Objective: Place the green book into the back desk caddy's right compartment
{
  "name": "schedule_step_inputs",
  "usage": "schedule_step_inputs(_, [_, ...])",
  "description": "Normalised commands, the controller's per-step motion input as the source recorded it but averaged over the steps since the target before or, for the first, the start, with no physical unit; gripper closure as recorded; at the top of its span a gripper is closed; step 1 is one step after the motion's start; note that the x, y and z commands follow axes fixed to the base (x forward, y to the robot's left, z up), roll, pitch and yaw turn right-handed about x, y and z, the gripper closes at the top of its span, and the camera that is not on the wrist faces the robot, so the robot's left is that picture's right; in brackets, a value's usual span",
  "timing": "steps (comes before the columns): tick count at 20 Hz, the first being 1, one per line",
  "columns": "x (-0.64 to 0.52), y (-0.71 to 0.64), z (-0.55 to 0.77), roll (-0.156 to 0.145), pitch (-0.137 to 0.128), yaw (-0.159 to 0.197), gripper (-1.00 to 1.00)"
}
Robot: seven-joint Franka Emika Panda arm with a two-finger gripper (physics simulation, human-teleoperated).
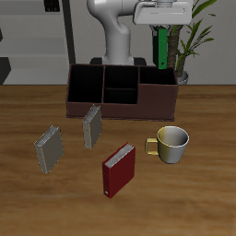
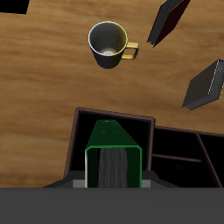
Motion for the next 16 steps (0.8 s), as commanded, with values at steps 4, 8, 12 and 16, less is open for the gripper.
schedule_step_inputs(4, [0.04,-0.08,-0.18,-0.02,0.044,0.001,1.0])
schedule_step_inputs(8, [0.11,-0.03,-0.12,-0.018,0.029,0.017,1.0])
schedule_step_inputs(12, [0.05,0.09,-0.15,0.017,0.018,0.004,1.0])
schedule_step_inputs(16, [0.0,0.05,-0.15,0.026,0.03,0.015,1.0])
